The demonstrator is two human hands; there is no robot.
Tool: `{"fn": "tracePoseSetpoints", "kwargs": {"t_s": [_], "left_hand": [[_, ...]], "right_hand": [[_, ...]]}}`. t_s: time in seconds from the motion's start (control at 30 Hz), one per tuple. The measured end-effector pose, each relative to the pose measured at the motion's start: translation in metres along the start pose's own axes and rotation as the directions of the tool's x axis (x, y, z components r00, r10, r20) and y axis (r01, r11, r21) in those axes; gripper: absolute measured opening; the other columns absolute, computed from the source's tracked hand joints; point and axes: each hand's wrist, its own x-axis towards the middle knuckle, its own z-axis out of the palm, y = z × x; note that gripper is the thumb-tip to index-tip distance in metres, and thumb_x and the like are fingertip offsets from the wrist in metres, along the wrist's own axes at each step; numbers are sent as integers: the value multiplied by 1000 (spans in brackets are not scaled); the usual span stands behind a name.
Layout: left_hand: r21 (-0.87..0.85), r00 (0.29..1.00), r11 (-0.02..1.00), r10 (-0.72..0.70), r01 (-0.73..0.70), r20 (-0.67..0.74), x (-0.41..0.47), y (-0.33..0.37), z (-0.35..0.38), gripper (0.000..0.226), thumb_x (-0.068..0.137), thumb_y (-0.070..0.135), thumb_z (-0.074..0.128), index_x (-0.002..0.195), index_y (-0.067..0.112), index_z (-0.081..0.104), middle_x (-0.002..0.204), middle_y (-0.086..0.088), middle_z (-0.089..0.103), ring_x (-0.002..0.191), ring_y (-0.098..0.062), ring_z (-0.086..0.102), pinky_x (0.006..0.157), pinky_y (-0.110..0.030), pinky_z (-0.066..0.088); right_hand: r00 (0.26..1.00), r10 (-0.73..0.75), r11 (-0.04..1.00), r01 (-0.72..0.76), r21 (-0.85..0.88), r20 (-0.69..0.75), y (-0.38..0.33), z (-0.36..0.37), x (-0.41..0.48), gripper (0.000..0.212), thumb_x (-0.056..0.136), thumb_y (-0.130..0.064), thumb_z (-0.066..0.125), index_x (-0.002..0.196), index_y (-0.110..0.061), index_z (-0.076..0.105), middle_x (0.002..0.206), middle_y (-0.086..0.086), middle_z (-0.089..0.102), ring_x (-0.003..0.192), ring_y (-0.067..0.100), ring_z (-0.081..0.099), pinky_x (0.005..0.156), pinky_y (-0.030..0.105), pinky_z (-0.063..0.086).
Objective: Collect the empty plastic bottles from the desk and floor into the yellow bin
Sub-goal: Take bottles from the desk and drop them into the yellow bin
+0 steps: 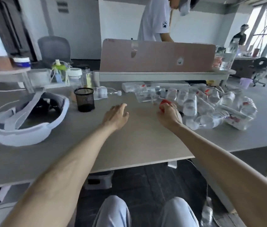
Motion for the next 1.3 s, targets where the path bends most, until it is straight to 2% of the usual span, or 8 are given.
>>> {"fn": "tracePoseSetpoints", "kwargs": {"t_s": [0.2, 0.4, 0.63, 0.77, 0.9, 1.07, 1.17, 1.3], "left_hand": [[138, 998, 988, -65, 62, 20, 35, -40, 4, 46, 97, 33, 45, 139, 14, 40, 141, -9, 42, 129, -29, 41, 97, -43, 44], [319, 992, 944, -109, 83, 65, 102, -67, 12, 60, 91, 32, 55, 141, 8, 30, 144, -12, 30, 129, -30, 37, 91, -43, 44], [596, 975, 798, -191, 87, 114, 193, -94, 21, 92, 88, 13, 61, 154, 10, -3, 161, -21, -2, 148, -38, 2, 119, -50, 15], [653, 949, 735, -307, 185, 77, 219, -109, 25, 88, 92, 17, 57, 155, 12, -5, 156, -25, 18, 145, -45, 14, 118, -52, 20], [532, 948, 814, -311, 234, 59, 222, -99, 23, 84, 85, 17, 67, 152, 8, 18, 148, -20, 27, 136, -43, 31, 109, -54, 34], [396, 968, 888, -249, 234, -13, 205, -78, -1, 80, 73, 33, 81, 135, 3, 40, 136, -19, 35, 116, -40, 48, 85, -45, 48], [240, 963, 935, -237, 262, -128, 183, -66, -12, 75, 72, 43, 77, 128, 7, 42, 129, -14, 43, 104, -36, 57, 66, -36, 42], [-69, 922, 939, -344, 337, -175, 155, -45, -24, 69, 74, 45, 70, 126, 9, 41, 126, -10, 51, 107, -34, 57, 70, -33, 38]], "right_hand": [[987, -107, 993, 113, -42, 120, -23, 49, 24, 47, 89, -29, 57, 134, -17, 54, 137, 7, 52, 129, 27, 46, 103, 40, 40], [969, -202, 969, 220, -114, 145, -26, 80, 65, 48, 89, -28, 57, 135, -18, 52, 140, 5, 49, 133, 25, 41, 104, 41, 35], [955, -265, 954, 279, -105, 134, -12, 93, 108, 46, 89, -28, 59, 134, -18, 53, 140, 5, 50, 134, 24, 40, 106, 40, 34], [950, -287, 946, 302, -121, 124, -5, 91, 116, 47, 89, -29, 59, 135, -19, 52, 139, 4, 51, 132, 23, 40, 104, 39, 36], [950, -296, 940, 308, -148, 103, 5, 77, 124, 45, 88, -27, 60, 131, -16, 54, 135, 6, 52, 129, 26, 43, 101, 38, 39], [956, -278, 943, 254, -217, -91, 14, 60, 127, 41, 86, -26, 57, 125, -14, 57, 128, 9, 54, 121, 29, 47, 96, 42, 42], [976, -212, 916, 178, -359, -57, 24, 53, 128, 50, 89, -37, 54, 132, -13, 47, 130, 13, 50, 121, 32, 46, 97, 45, 41], [993, -116, 851, 98, -516, -3, 33, 51, 125, 68, 86, -54, 52, 141, -18, 35, 129, 17, 49, 119, 35, 49, 95, 44, 41]]}}
